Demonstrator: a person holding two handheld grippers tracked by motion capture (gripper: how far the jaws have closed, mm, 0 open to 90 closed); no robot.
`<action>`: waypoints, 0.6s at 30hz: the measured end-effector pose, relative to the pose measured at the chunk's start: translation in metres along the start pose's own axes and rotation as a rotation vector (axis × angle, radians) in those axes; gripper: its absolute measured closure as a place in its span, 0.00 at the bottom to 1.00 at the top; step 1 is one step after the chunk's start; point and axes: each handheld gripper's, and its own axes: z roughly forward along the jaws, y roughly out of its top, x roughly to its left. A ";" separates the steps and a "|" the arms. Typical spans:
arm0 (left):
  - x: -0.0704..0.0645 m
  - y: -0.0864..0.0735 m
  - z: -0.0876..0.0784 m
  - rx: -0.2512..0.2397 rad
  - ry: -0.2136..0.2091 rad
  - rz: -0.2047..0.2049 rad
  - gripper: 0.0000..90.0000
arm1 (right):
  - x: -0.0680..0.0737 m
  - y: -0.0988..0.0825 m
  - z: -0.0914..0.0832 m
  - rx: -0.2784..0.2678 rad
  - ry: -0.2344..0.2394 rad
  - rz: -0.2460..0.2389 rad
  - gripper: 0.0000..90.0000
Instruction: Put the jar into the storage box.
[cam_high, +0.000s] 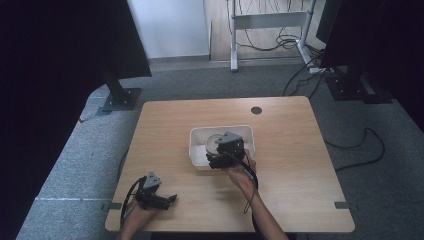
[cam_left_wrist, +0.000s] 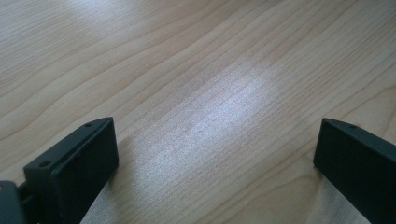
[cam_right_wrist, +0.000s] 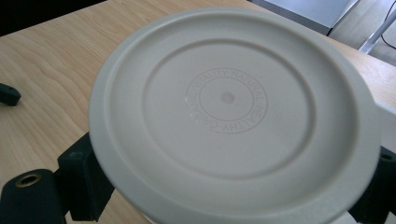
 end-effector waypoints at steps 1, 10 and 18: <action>0.000 0.000 0.000 0.000 -0.001 0.001 0.00 | 0.000 0.000 0.003 0.002 -0.001 0.001 0.10; 0.000 0.000 0.000 0.000 -0.003 0.004 0.00 | 0.002 -0.002 0.025 0.031 -0.024 0.011 0.10; 0.001 0.000 0.000 -0.001 -0.005 0.004 0.00 | 0.007 -0.005 0.043 0.065 -0.042 0.004 0.10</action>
